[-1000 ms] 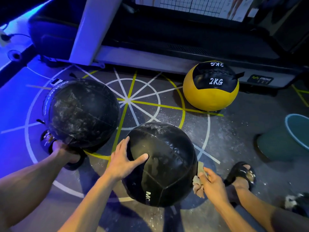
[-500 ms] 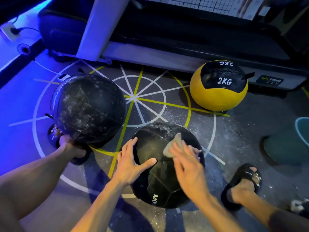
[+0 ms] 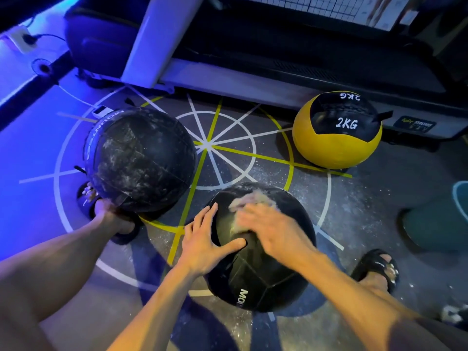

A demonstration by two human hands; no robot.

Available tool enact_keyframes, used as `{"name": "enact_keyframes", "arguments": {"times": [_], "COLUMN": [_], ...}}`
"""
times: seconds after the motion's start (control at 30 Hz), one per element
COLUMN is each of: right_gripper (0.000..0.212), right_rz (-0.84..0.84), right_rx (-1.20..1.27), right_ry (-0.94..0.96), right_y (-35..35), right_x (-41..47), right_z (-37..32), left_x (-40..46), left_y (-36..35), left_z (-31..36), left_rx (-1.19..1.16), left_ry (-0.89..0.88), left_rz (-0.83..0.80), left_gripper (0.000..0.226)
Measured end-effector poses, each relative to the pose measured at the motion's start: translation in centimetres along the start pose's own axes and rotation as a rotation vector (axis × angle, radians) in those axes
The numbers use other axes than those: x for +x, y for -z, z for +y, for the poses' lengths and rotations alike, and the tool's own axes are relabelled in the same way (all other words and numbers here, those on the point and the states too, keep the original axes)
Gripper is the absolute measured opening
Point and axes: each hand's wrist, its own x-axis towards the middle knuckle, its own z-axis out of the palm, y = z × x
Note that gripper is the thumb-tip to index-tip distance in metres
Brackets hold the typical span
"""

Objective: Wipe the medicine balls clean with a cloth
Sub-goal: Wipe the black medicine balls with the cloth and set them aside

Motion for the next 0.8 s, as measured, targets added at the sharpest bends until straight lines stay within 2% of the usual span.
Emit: {"name": "enact_keyframes", "arguments": {"times": [0.07, 0.13, 0.2, 0.23, 0.3, 0.37, 0.43, 0.47, 0.5, 0.57, 0.63, 0.7, 0.73, 0.8], "right_gripper": [0.041, 0.037, 0.033, 0.032, 0.033, 0.036, 0.041, 0.045, 0.048, 0.052, 0.05, 0.051, 0.053, 0.052], "right_rz": [0.129, 0.349, 0.504, 0.519, 0.463, 0.29, 0.114, 0.051, 0.022, 0.019, 0.111, 0.191, 0.186, 0.097], "right_rx": [0.199, 0.401, 0.484, 0.491, 0.452, 0.332, 0.083, 0.003, -0.043, -0.059, 0.097, 0.234, 0.222, 0.127], "right_ry": [-0.33, -0.707, -0.916, -0.93, -0.79, -0.521, -0.156, -0.039, -0.008, -0.156, -0.496, -0.692, -0.67, -0.463], "right_y": [1.6, 2.5, 2.5, 1.8, -0.5, -4.0, -6.7, -6.7, -6.2, -4.9, -3.8, -3.6, -3.9, -4.4], "right_x": [0.0, -1.3, -3.5, -4.5, -6.0, -7.3, -8.5, -8.6, -8.4, -7.4, -6.2, -5.3, -5.2, -6.1], "right_z": [1.9, 2.8, 2.0, 0.9, -1.9, -4.5, -5.5, -5.0, -3.9, -1.4, 0.6, -0.1, -1.3, -3.8], "left_x": [0.2, 0.5, 0.7, 0.9, 1.3, 1.8, 1.9, 2.0, 2.0, 2.1, 2.1, 1.9, 1.8, 1.5], "left_y": [0.1, 0.5, 0.9, 1.0, 1.1, 0.9, 0.7, 0.7, 0.7, 0.8, 0.9, 0.8, 0.8, 0.9], "left_z": [0.3, 0.3, 0.3, 0.5, 0.8, 0.8, 0.5, 0.3, 0.1, 0.2, 0.6, 0.8, 0.8, 0.3], "left_rx": [-0.018, -0.03, -0.041, -0.057, -0.094, -0.083, -0.036, -0.022, -0.017, -0.015, -0.022, -0.033, -0.035, -0.043], "left_ry": [0.012, 0.031, 0.041, 0.056, 0.093, 0.091, 0.061, 0.051, 0.05, 0.055, 0.054, 0.041, 0.035, 0.03], "left_rz": [-0.015, -0.035, -0.05, -0.055, -0.058, -0.053, -0.043, -0.035, -0.033, -0.033, -0.042, -0.043, -0.036, -0.022], "left_gripper": [0.133, 0.131, 0.127, 0.12, 0.101, 0.089, 0.081, 0.078, 0.076, 0.075, 0.075, 0.075, 0.074, 0.075]}}
